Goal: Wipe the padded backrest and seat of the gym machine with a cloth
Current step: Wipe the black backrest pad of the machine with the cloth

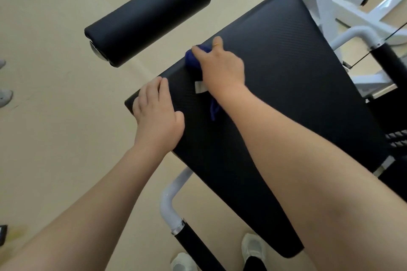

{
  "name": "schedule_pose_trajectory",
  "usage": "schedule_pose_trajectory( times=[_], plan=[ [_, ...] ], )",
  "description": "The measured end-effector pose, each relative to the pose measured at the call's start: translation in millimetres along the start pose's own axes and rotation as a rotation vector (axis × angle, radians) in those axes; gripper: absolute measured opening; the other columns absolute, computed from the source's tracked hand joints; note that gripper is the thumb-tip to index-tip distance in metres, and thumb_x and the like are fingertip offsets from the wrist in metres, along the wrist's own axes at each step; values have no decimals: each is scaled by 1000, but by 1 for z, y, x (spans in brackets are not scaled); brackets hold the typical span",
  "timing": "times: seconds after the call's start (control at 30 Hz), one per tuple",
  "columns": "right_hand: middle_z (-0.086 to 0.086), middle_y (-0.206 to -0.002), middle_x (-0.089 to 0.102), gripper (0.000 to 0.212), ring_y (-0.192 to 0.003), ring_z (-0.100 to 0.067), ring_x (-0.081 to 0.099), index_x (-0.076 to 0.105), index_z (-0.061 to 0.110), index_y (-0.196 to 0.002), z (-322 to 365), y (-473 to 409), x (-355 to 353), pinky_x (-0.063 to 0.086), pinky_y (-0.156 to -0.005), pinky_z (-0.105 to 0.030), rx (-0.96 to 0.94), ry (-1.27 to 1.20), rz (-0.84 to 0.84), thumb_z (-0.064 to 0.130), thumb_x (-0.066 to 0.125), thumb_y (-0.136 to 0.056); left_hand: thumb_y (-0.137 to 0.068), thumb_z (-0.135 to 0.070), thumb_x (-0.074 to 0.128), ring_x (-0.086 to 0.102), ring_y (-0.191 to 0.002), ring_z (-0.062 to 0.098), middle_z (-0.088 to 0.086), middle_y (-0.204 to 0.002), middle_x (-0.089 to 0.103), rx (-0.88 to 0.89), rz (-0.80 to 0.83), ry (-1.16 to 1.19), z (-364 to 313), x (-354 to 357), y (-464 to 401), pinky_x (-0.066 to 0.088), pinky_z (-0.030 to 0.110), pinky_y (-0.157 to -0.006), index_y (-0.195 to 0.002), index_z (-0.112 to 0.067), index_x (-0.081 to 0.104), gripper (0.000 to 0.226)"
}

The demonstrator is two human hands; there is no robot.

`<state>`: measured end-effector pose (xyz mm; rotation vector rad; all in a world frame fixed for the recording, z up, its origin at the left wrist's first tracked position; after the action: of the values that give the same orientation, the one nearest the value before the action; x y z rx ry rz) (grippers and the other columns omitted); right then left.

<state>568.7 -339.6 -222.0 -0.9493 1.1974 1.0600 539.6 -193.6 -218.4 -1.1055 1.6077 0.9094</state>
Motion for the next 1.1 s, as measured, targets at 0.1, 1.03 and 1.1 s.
schedule_pose_trajectory(
  times=[0.1,1.03,1.1],
  plan=[
    [-17,-138,34,50,-85,-29,55,34,24,-139,-9,-5,-3,36,-58,-33,87,-37,-7,7,42,-94,-82,-9,44,10,-142,25,9,-153,19,11,16,-32,-3,5,-6,8,43,-115,-145,-9,22,67],
    [-21,-147,24,62,-88,-30,60,9,28,-150,-29,51,10,37,-58,-34,-99,50,140,13,37,-97,-86,-18,40,-1,-145,21,5,-158,-1,49,105,-185,-22,24,5,5,43,-114,-148,-14,8,70],
    [-21,-146,26,61,-85,-29,61,8,29,-150,-33,61,11,36,-56,-34,-204,106,169,14,36,-98,-86,-18,41,-4,-145,21,5,-158,-4,34,118,-182,-23,27,7,2,43,-115,-148,-15,6,71]
  ],
)
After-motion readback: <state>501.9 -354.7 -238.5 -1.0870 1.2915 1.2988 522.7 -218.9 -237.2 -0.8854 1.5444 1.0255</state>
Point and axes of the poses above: each hand's wrist, its own y-axis away from the middle knuckle, its own x-axis out of the palm, z = x × y, the point moved 3 cm from there along -y, towards the middle knuckle
